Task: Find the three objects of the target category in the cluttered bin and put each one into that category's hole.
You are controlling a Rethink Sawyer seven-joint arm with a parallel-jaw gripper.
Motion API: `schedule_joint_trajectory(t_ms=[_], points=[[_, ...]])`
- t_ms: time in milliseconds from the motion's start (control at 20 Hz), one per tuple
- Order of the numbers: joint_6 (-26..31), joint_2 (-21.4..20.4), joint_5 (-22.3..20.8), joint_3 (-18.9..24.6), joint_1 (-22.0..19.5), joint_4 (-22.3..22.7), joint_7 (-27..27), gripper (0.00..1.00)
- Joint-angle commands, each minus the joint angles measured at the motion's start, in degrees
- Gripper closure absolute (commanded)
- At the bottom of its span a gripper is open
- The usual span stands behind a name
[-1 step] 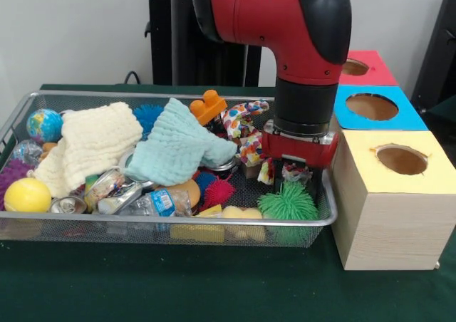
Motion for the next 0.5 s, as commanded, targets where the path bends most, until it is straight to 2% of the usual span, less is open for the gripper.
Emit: schedule_joint_trajectory(t_ms=[50, 150, 250, 350, 400, 500], points=[[4.8, -0.2, 12.1, -0.2, 5.0, 10.7, 26.8, 0.0], [2.2, -2.9, 15.0, -1.2, 8.0, 13.8, 30.2, 0.0], [2.7, -5.5, 18.0, -4.5, 13.2, 15.8, 33.6, 0.0], [6.1, -6.9, 21.1, -10.7, 20.5, 16.1, 37.9, 0.0], [9.9, -7.3, 22.0, -14.6, 24.5, 15.6, 40.8, 0.0], [14.2, -8.2, 22.9, -18.1, 28.5, 15.4, 45.4, 0.0]])
